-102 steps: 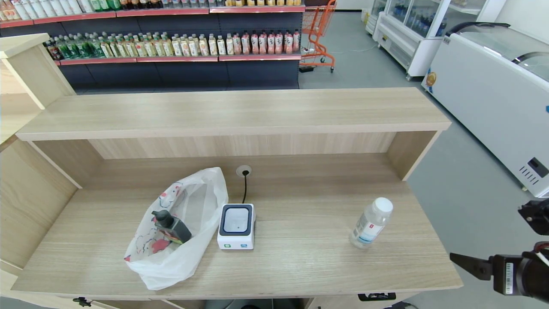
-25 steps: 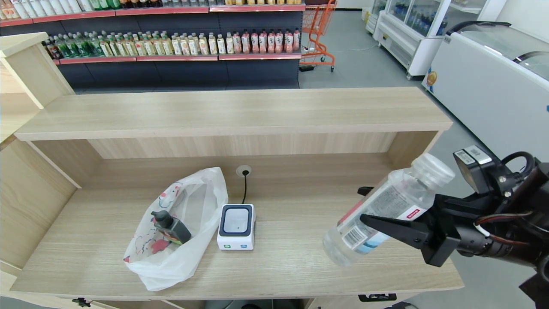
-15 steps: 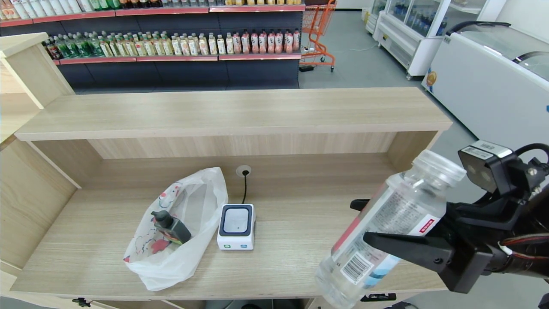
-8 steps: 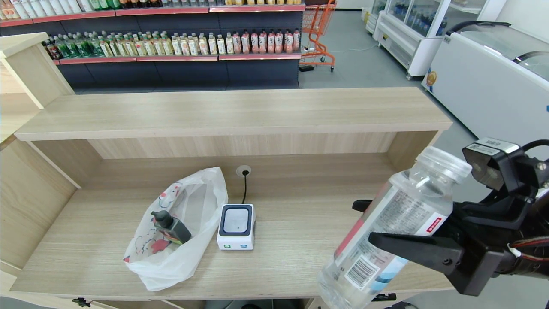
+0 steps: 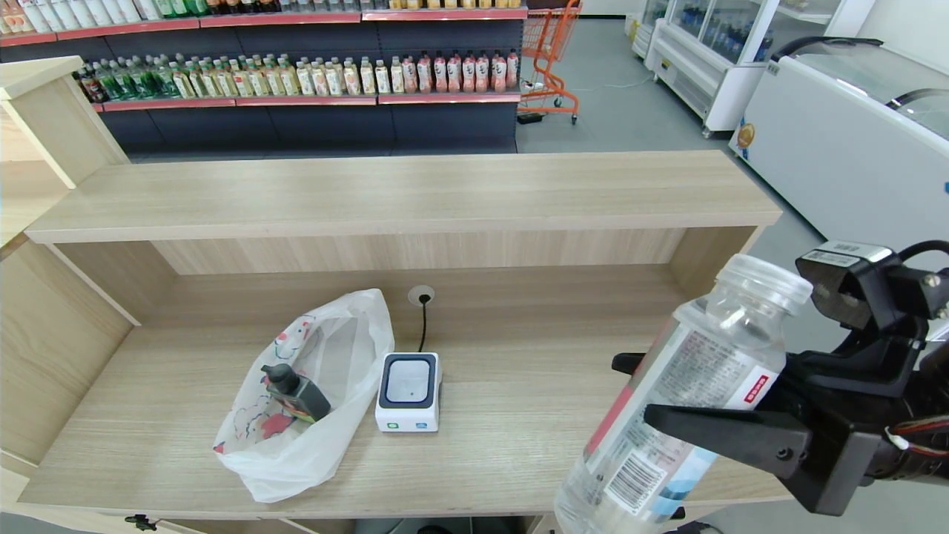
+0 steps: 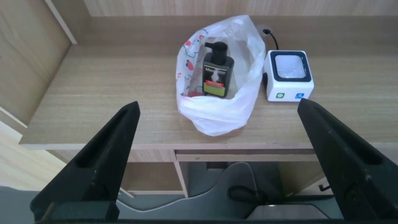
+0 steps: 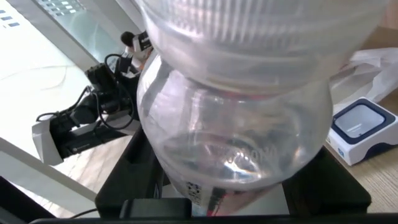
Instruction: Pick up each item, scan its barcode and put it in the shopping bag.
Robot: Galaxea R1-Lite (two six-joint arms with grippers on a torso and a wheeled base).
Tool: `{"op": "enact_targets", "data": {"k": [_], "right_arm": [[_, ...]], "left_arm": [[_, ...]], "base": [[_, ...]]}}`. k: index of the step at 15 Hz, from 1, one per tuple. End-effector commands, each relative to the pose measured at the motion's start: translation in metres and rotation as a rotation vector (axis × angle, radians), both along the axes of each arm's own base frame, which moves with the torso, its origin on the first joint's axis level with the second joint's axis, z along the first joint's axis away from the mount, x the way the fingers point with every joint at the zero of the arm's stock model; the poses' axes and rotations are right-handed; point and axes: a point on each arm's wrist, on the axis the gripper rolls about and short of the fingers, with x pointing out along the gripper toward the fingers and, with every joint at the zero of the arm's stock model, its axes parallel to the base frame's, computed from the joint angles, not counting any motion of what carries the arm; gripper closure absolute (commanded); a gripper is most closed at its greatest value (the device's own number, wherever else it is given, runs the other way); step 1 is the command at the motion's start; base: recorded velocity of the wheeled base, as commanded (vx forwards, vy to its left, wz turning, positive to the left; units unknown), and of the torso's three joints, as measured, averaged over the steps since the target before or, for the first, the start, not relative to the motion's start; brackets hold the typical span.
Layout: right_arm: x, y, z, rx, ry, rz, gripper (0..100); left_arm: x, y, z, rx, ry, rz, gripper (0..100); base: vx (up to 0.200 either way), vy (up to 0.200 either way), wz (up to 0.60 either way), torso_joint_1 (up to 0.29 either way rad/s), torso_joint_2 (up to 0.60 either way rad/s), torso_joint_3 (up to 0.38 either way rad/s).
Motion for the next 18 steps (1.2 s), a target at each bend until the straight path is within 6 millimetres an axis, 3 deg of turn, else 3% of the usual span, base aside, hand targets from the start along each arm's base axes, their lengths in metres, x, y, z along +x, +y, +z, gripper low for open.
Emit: {"op": "enact_targets", "data": {"k": [1,13,15,18], "right_arm": [[0.0,0.0,-0.001,-0.003,0.004,0.0,100],[-0.005,-0.003,0.004,0.003,-0.025,0.022,100],[-0.002,-0.016,0.005,-0.003,-0.071,-0.059,100],[-0.003,-0.057,-0.001,-0.177,-0.274,-0.311,100]], "left_arm": [[0.0,0.0,0.0,0.0,0.001,0.0,0],[0.0,0.0,0.0,0.0,0.001,0.0,0],[0.0,0.0,0.0,0.0,0.001,0.0,0],[0.0,0.0,0.0,0.001,0.001,0.001,0]], "base": [[0.0,0.0,0.0,0.0,0.0,0.0],[0.0,0.0,0.0,0.0,0.0,0.0],[0.0,0.0,0.0,0.0,0.0,0.0],[0.0,0.0,0.0,0.0,0.0,0.0]]}}
